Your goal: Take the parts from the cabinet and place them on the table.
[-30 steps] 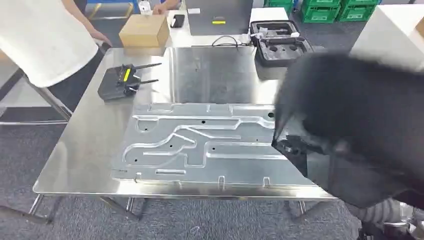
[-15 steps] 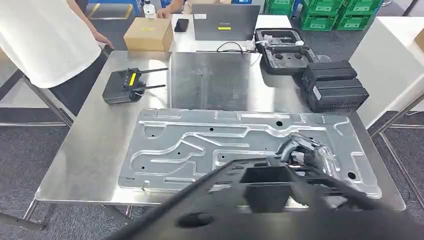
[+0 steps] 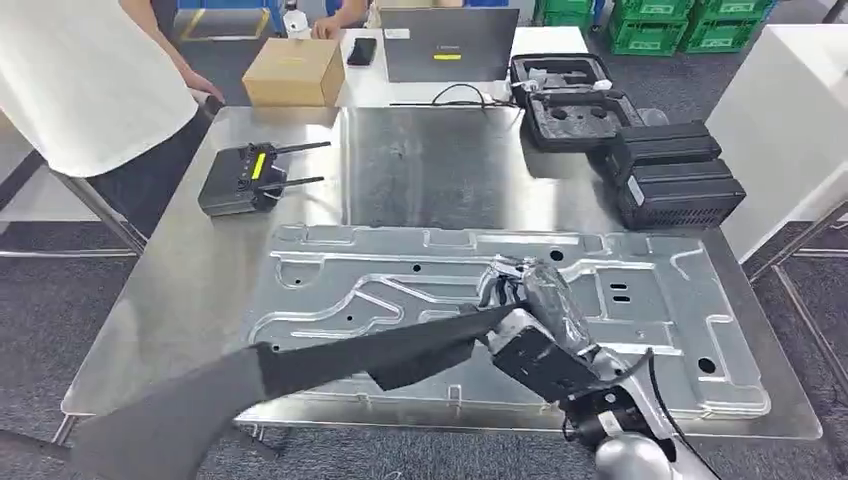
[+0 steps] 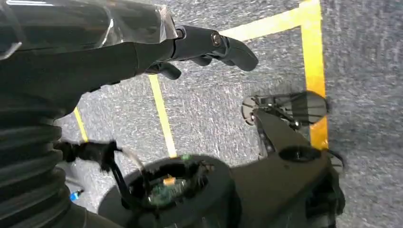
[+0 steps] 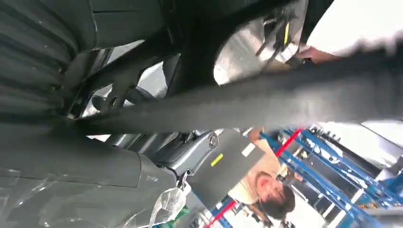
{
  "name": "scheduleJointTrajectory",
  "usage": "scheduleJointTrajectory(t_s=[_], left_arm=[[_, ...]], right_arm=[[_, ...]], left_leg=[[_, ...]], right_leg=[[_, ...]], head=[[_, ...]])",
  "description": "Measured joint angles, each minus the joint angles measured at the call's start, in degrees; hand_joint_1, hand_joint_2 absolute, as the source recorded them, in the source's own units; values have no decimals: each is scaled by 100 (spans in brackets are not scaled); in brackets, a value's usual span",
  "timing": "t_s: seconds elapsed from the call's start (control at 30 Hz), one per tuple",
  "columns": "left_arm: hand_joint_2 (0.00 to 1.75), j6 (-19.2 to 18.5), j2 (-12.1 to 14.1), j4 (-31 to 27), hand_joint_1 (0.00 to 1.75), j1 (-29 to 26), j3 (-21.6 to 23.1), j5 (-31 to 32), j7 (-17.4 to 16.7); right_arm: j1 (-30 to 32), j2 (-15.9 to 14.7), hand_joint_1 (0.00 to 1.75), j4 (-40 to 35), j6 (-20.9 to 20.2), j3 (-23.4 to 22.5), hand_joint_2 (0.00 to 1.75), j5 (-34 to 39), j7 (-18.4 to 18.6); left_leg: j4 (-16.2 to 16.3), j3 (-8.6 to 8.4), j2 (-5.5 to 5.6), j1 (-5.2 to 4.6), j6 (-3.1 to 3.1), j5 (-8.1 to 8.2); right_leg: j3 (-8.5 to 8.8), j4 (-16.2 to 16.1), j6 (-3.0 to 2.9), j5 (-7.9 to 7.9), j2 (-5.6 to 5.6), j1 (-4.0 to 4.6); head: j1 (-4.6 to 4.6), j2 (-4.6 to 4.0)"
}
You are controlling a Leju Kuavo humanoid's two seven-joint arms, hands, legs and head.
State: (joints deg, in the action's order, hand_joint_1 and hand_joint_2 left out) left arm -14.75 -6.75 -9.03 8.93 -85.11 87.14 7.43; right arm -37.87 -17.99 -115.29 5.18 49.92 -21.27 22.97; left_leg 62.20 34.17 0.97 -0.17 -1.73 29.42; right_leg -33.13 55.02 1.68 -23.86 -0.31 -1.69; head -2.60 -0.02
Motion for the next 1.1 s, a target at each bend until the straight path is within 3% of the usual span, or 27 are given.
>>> scheduleJointTrajectory(t_s=[0.07, 0.1, 0.13, 0.17, 0.2, 0.23, 0.27, 0.33, 0.4, 0.43, 0.47, 0.5, 0.57, 0.6, 0.63, 0.67, 0.7, 0.73, 0.77, 0.8, 0.9, 0.93, 0.97, 1.0, 1.07, 1.1], left_arm=[[175, 0, 0, 0, 0, -1, 46, 0, 26], [175, -66, -2, 0, 0, 29, 52, 0, 39], [175, -199, -2, 0, 0, 49, 85, 0, 35], [175, -247, -2, 0, 0, 48, 127, 0, 28], [175, -247, -2, 0, 0, 49, 175, 0, 11], [175, -238, -4, 0, 0, 48, 199, 0, -7], [175, -238, -32, 4, 0, 45, 227, 0, -7], [175, -238, -70, 9, 0, 54, 306, 0, -46], [175, -238, -87, 7, 0, 56, 376, 0, -87], [175, -238, -92, 9, 0, 65, 422, 2, -96], [175, -212, -98, 7, 0, 81, 468, 0, -103], [175, -197, -101, 7, 0, 94, 487, 0, -103], [175, -170, -122, 7, 0, 94, 555, 0, -105], [175, -170, -131, 9, 0, 90, 590, 0, -105], [175, -170, -136, 9, 0, 83, 608, 0, -103], [175, -170, -146, 7, 0, 75, 610, 0, -103], [175, -170, -146, 7, 0, 69, 614, 0, -96], [175, -170, -149, 9, 0, 66, 618, -2, -74], [175, -170, -155, 9, 0, 58, 625, -2, -46], [175, -147, -160, 9, 0, 58, 625, -2, -13], [175, -138, -171, 9, 0, 16, 636, 0, 17], [175, -138, -177, 7, 0, -2, 640, -2, 24], [175, -140, -177, 7, 0, -25, 642, -2, 42], [175, -138, -181, 9, 0, -42, 642, -2, 53], [175, -140, -181, 7, 0, -16, 642, -2, 72], [175, -140, -179, 7, 0, -8, 642, -2, 81]], right_arm=[[-244, 166, 175, 302, -68, 177, 175, -293, 122], [-345, 238, 175, 455, -94, 251, 175, -450, 170], [-439, 313, 175, 612, -98, 319, 175, -595, 201], [-560, 404, 175, 787, -96, 400, 175, -781, 240], [-692, 495, 175, 956, -89, 465, 175, -976, 308], [-813, 566, 175, 1106, -81, 507, 175, -1117, 354], [-957, 644, 175, 1293, -74, 546, 175, -1275, 397], [-1211, 756, 175, 1609, -63, 610, 175, -1502, 479], [-1449, 843, 175, 1942, -55, 673, 175, -1800, 603], [-1576, 868, 175, 2101, -52, 690, 175, -1917, 671], [-1689, 878, 175, 2232, -52, 690, 175, -2035, 723], [-1815, 878, 175, 2356, -57, 690, 175, -2129, 782], [-2085, 874, 175, 2684, -87, 690, 175, -2212, 927], [-2174, 859, 175, 2809, -107, 690, 175, -2242, 986], [-2247, 821, 175, 2909, -166, 677, 175, -2244, 1080], [-2337, 780, 175, 2989, -231, 675, 175, -2236, 1132], [-2434, 728, 175, 3064, -308, 673, 175, -2194, 1210], [-2525, 675, 175, 3127, -385, 666, 175, -2181, 1279], [-2609, 596, 175, 3180, -459, 662, 175, -2166, 1346], [-2703, 533, 175, 3230, -534, 660, 175, -2118, 1430], [-2843, 318, 175, 3282, -603, 627, 175, -2019, 1587], [-2879, 221, 175, 3289, -599, 594, 175, -1989, 1624], [-2893, 159, 175, 3293, -594, 570, 175, -1962, 1639], [-2902, 68, 175, 3296, -590, 553, 175, -1938, 1646], [-2886, -66, 175, 3300, -586, 553, 175, -1886, 1648], [-2863, -125, 175, 3304, -583, 553, 175, -1884, 1648]], left_leg=[[989, 555, -3, 36, 65, 352], [1257, 726, -8, 43, 85, 373], [1227, 754, -16, 56, 104, 269], [889, 630, -26, 76, 120, 24], [356, 401, -39, 98, 142, -278], [-161, 183, -57, 124, 168, -536], [-556, 34, -66, 146, 201, -616], [-611, 19, -15, 106, 61, -601], [-609, 22, -6, 72, -20, -609], [-642, -11, -6, 100, -77, -631], [-648, -27, 7, 103, -110, -627], [-648, -32, 7, 99, -151, -618], [-645, -37, 6, 76, -185, -605], [-644, -42, 7, 59, -202, -595], [-644, -64, 16, 45, -216, -583], [-644, -93, 23, 31, -233, -564], [-644, -132, 33, 22, -236, -540], [-644, -178, 39, 8, -234, -511], [-653, -198, 43, 4, -221, -480], [-629, -179, 47, -65, -198, -461], [-672, -173, 27, -20, -162, -460], [-679, -202, 30, -63, -120, -445], [-595, -150, 8, -40, -90, -360], [-297, -16, 1, -31, -58, -187], [693, 476, -8, 15, 4, 204], [1097, 686, -17, 21, 22, 314]], right_leg=[[-1, 3, -8, -9, 1, 0], [9, 4, -6, -16, -1, -6], [23, 4, -2, -27, -5, -12], [44, 6, 16, -43, -4, -25], [71, 7, 39, -61, 0, -41], [96, 12, 73, -83, 2, -58], [100, 12, 122, -104, 6, -37], [59, 17, 183, -94, 28, 6], [87, -44, 226, -70, 23, -26], [81, -33, 264, -115, 20, -39], [38, 133, 266, -220, 19, -42], [-137, 510, 261, -409, 22, -41], [-700, 1575, 260, -815, 25, -2], [-915, 1937, 252, -886, 26, 8], [-1002, 1995, 229, -795, 26, 18], [-937, 1764, 198, -585, 27, 31], [-756, 1320, 160, -288, 27, 42], [-509, 717, 114, 54, 26, 55], [-324, 196, 59, 255, 22, 80], [-235, 95, 68, 187, 11, 110], [-247, 41, 57, 153, 47, 127], [-219, -16, 40, 163, 42, 80], [-166, -47, 25, 170, 32, 48], [-154, -52, -2, 161, 31, 31], [-151, -52, -14, 149, 33, 27], [-148, -49, -15, 142, 34, 26]], head=[[-7, 0], [-7, 0], [-7, 0], [-7, 0], [-7, 0], [-70, 0], [-155, 0], [-146, 0], [-146, 0], [-142, 0], [-144, 0], [-142, 0], [-142, 0], [-142, 0], [-142, 0], [-142, 0], [-140, 0], [-140, 0], [-140, 0], [-142, 0], [-136, 0], [-133, 0], [-133, 0], [-147, 0], [-151, 0], [-155, 0]])
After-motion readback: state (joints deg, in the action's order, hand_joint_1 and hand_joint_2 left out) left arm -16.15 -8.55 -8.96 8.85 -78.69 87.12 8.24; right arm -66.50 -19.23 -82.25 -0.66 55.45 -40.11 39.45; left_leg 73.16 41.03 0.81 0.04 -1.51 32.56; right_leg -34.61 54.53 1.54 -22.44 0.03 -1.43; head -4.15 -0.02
